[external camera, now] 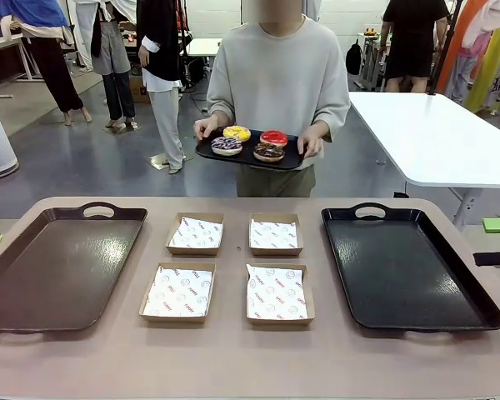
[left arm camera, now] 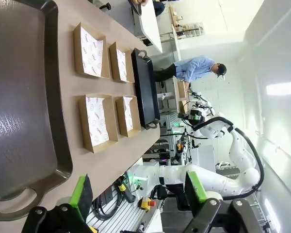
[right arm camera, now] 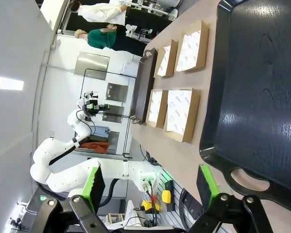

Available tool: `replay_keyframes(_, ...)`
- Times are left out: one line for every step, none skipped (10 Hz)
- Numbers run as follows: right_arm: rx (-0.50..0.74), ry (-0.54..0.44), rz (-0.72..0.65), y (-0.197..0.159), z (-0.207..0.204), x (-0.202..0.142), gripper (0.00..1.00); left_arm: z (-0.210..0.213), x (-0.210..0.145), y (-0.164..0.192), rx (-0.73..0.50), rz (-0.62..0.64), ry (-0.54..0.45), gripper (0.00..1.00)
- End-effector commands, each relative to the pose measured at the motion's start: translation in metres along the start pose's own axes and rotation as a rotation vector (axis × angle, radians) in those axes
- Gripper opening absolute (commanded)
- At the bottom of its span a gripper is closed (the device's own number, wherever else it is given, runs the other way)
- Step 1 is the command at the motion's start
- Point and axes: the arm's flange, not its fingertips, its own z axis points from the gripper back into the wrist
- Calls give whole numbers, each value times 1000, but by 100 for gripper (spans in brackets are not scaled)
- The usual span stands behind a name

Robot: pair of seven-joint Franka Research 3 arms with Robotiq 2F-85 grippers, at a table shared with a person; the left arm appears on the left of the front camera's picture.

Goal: Individually package the donuts and arrange them on the tray.
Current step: Pick up one Paper togo box.

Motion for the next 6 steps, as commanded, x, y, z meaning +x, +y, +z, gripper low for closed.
replay_keyframes(9, 3, 0, -1, -3, 1, 100, -1, 2, -1, -8, -1, -10, 100)
replay_keyframes(9, 3, 0, -1, -3, 1, 100, -1, 2, -1, -8, -1, -10, 100)
replay_keyframes(9, 3, 0, -1, -3, 1, 100, -1, 2, -1, -8, -1, -10, 100)
replay_keyframes(9, 3, 0, -1, -3, 1, 100, -1, 2, -1, -8, -1, -10, 100)
replay_keyframes(9, 3, 0, -1, -3, 1, 100, -1, 2, -1, -8, -1, -10, 100)
replay_keyframes(9, 3, 0, -1, -3, 1, 100, -1, 2, -1, -8, -1, -10, 100)
